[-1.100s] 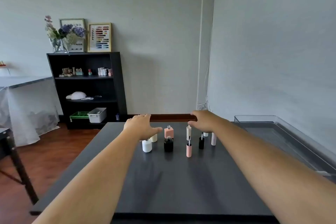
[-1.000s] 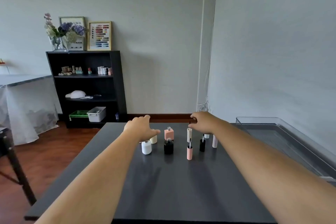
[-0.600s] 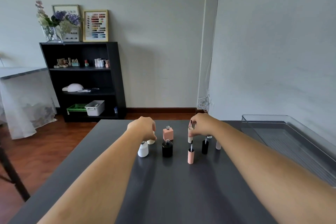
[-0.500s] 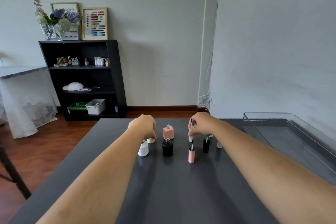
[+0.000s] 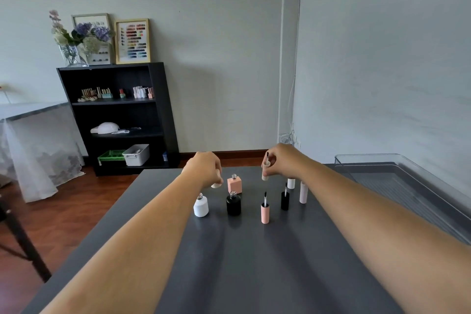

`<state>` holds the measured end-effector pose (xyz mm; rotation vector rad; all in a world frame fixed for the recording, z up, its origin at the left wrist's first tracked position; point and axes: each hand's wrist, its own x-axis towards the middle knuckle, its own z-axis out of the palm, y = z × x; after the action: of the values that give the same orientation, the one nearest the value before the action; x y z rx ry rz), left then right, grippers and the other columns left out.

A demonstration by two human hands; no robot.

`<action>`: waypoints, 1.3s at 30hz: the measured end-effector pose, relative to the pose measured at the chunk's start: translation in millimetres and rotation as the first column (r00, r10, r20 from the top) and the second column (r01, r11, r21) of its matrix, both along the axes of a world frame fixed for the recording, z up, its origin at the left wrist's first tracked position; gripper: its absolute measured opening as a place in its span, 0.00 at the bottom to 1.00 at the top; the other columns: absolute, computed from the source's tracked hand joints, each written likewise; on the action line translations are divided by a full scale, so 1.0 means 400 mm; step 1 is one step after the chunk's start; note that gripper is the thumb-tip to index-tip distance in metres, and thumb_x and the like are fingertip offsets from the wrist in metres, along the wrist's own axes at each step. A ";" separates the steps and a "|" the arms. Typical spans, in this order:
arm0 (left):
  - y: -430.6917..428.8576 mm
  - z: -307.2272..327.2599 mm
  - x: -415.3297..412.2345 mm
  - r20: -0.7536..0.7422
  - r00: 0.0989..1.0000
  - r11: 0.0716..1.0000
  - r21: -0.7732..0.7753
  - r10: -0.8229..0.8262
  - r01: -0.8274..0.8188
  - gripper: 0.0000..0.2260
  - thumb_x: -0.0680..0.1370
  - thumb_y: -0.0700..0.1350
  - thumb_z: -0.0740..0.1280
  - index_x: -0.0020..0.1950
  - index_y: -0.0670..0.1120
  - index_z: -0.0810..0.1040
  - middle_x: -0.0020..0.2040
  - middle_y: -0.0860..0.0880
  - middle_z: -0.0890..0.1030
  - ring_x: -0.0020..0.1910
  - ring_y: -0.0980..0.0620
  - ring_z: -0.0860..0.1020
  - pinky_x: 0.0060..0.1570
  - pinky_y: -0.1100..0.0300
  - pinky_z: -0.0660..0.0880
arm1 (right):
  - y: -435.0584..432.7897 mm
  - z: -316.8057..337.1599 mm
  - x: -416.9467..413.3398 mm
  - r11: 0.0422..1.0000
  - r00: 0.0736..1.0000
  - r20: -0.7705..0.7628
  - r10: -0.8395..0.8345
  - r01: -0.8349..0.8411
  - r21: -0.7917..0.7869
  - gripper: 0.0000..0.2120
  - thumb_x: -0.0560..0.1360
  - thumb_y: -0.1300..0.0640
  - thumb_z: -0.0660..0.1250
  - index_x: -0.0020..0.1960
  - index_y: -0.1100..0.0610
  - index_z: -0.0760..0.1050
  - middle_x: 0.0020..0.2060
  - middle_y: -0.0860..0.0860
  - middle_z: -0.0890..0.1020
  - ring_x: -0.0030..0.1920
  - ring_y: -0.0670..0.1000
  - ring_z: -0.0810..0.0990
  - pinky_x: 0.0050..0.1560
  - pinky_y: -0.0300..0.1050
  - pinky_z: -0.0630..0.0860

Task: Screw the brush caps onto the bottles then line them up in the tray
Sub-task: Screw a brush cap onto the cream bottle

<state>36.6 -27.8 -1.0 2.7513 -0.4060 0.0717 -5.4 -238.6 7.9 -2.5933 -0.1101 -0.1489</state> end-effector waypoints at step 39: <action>-0.051 -0.253 -0.337 -0.019 0.998 0.795 -0.606 -0.054 0.032 0.16 0.64 0.46 0.79 0.45 0.47 0.77 0.44 0.53 0.82 0.40 0.59 0.77 0.36 0.72 0.69 | 0.033 -0.269 -0.337 0.460 0.980 0.080 -0.181 0.012 0.888 0.05 0.71 0.57 0.73 0.37 0.53 0.84 0.27 0.48 0.80 0.29 0.44 0.77 0.26 0.36 0.70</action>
<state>-98.1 -48.2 -102.3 2.0995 -0.3576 0.1182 -140.0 -225.5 -99.6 -1.4983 0.0588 -0.3582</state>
